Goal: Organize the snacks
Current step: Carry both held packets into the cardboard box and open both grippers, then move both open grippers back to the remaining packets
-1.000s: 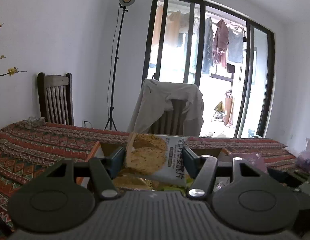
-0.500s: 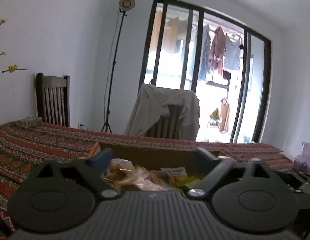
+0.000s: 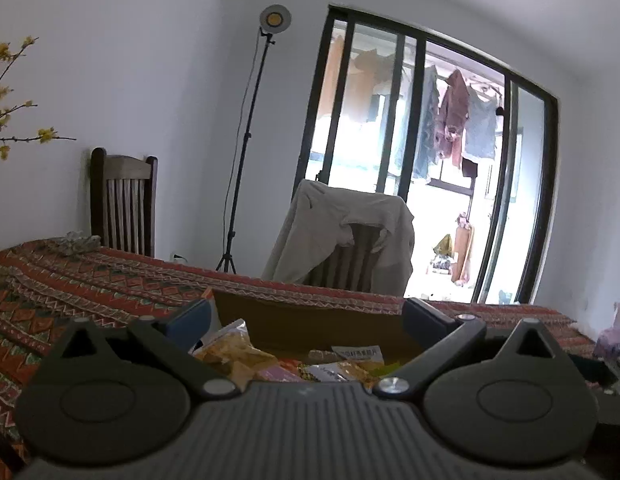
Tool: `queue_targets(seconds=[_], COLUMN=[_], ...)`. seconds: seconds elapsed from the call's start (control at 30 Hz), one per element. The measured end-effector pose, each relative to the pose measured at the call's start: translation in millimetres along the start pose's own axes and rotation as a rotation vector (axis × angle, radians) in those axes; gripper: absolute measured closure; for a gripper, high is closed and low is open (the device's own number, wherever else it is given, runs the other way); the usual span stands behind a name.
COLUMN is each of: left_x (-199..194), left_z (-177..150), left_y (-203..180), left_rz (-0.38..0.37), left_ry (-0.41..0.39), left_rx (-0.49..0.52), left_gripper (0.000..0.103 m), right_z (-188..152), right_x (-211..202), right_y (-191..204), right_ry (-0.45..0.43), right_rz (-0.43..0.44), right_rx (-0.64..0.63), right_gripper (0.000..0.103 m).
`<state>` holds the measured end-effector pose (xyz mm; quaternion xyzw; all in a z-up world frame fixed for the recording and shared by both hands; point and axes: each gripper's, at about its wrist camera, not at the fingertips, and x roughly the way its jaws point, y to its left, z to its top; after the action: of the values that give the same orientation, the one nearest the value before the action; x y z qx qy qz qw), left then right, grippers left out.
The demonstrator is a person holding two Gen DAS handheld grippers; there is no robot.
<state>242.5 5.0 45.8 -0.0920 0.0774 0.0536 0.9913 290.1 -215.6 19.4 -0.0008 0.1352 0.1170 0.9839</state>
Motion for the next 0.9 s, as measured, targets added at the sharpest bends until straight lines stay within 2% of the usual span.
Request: queue_targets(seconds=[0.17,0.33,0.6,0.9], left_x=[-6,-14,-42,-70], left_z=[8,17,22,11], left_y=[-2,4,22,48], left_rz=[0.006,-0.016,0.009,0.039], left_ry=[-0.003,0.023,0.027,0.086], left_rx=[-0.04,-0.093,-0.094,-0.058], left_gripper=[0.0,0.0,0.0,0.0], right_z=[0,7,18,2], right_x=[0,-7,-36,-63], right_y=[0,3,4,0], right_ry=[0.0,-0.004,0.004,0.084], right_rz=[0.0,-0.044,-0.048,-0.043], right_rx=[0.0,-0.025,-0.036,-0.024], right_gripper=[0.0,0.0,0.0,0.0])
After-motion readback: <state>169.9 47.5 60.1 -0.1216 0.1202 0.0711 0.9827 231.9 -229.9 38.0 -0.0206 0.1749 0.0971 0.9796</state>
